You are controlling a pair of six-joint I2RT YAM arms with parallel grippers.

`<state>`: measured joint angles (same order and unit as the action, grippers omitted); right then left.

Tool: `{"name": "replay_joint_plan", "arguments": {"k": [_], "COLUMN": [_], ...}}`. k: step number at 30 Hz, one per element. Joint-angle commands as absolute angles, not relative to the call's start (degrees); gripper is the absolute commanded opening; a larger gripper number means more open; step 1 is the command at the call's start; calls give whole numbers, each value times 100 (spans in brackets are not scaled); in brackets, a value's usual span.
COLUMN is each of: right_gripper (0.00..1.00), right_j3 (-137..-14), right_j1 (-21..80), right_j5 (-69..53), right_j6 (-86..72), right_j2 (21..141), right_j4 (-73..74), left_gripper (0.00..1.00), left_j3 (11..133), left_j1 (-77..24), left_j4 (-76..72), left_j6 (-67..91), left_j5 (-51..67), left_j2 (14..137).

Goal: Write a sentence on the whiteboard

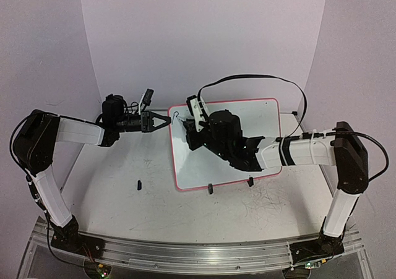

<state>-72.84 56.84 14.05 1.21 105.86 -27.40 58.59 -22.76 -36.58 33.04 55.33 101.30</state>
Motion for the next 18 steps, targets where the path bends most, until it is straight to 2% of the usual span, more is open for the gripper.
{"name": "replay_joint_plan", "arguments": {"k": [1,18], "right_gripper": [0,0], "right_j3": [-7451,-7577], "right_j1": [5704,5717], "right_j5": [1392,1442], "right_j6": [44,44], "right_j2": [10721,10810], "right_j4": [-2634,-2614], "left_gripper": [0,0], "left_j3": [6014,6012], "left_j1": [-2329,-2329], "left_j4": [-3873,-3871], "left_j6": [3445,3445], "left_j5": [5776,5775], "left_j2": [10002,9994]}}
